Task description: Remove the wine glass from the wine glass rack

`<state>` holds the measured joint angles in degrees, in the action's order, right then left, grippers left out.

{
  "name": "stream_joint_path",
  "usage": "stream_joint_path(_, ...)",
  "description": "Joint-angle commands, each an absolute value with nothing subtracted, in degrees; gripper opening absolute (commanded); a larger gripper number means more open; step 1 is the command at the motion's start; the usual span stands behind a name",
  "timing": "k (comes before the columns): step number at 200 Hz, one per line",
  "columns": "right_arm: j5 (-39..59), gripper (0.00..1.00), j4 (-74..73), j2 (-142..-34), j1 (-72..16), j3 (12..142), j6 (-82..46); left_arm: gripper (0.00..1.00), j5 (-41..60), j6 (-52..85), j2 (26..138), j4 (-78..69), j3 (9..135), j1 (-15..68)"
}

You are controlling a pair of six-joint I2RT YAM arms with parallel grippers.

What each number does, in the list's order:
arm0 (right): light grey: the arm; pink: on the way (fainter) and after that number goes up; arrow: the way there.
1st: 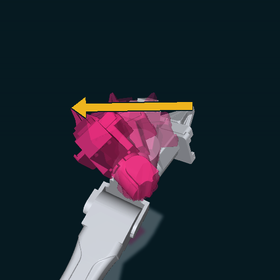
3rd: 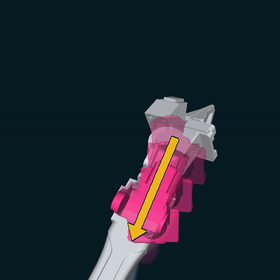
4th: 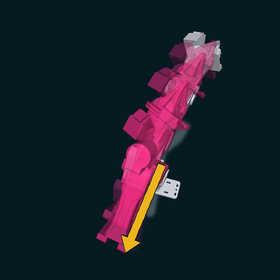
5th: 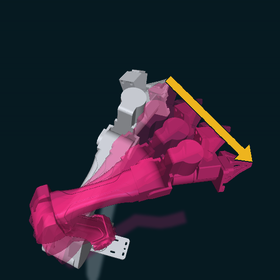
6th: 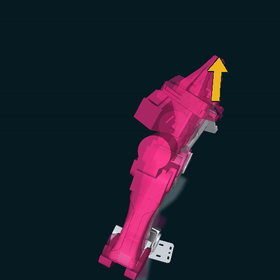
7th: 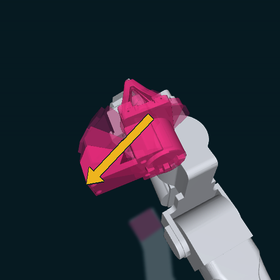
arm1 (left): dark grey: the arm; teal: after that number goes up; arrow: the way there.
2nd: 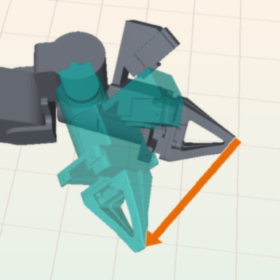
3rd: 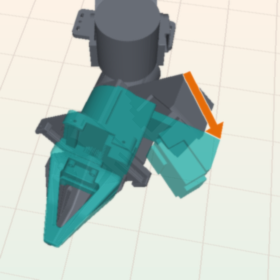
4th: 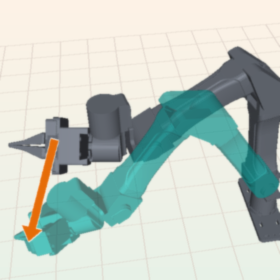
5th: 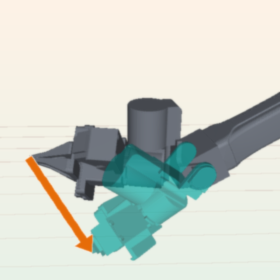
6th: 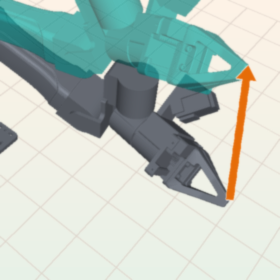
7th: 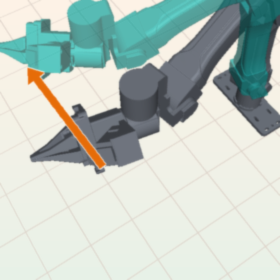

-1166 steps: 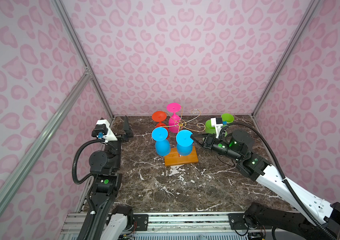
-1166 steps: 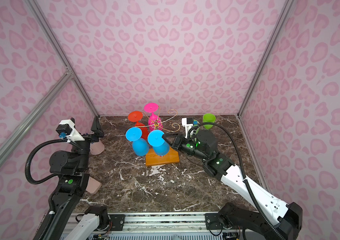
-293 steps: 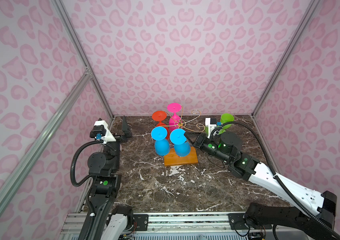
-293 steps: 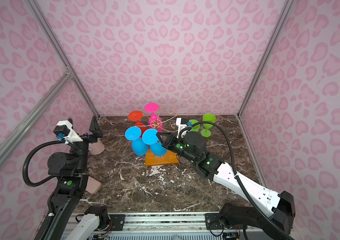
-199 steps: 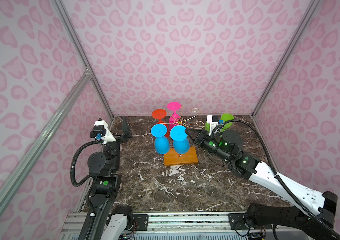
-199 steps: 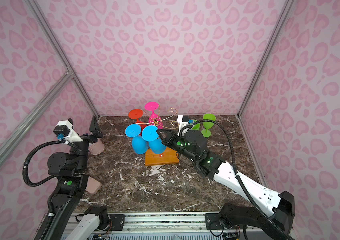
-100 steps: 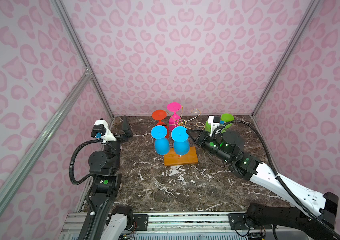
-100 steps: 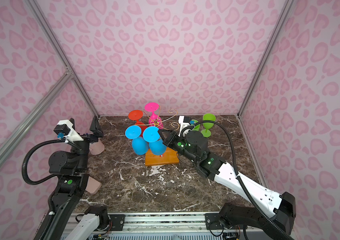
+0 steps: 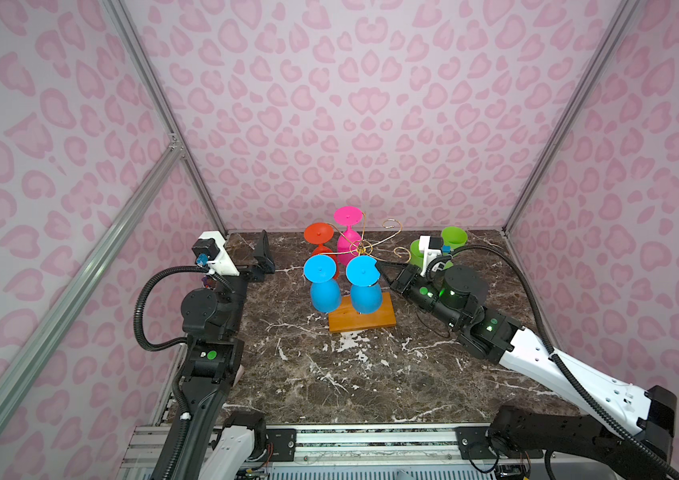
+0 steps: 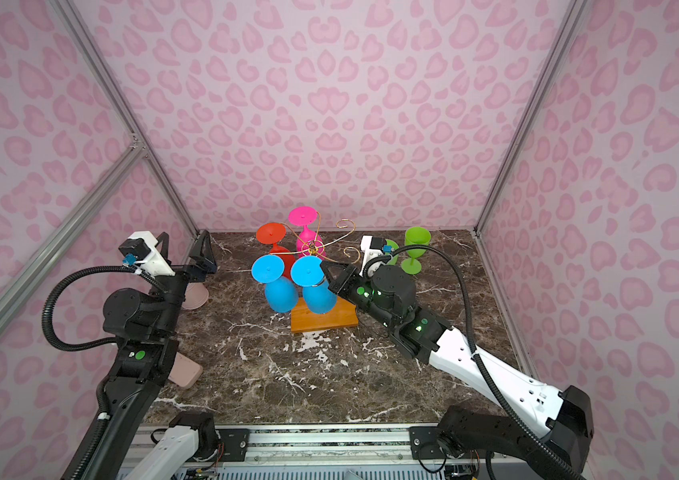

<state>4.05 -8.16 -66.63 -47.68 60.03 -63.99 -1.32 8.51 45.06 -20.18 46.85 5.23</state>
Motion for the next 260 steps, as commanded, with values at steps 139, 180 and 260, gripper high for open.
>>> stream_joint_path(139, -5.5, 0.00, -15.4, -62.9, -47.5, 54.8, -68.9, 0.98, -1.0, 8.7, 45.2, -20.9, 47.6, 5.2)
stream_joint_path(180, -5.4, 0.00, -15.5, -63.8, -47.5, 55.0, -70.5, 0.99, -1.0, 8.6, 45.0, -20.9, 47.6, 5.2)
stream_joint_path(260, -5.4, 0.00, -17.2, -65.4, -48.2, 56.0, -71.9, 0.99, -1.2, 8.5, 45.0, -20.8, 47.7, 5.2)
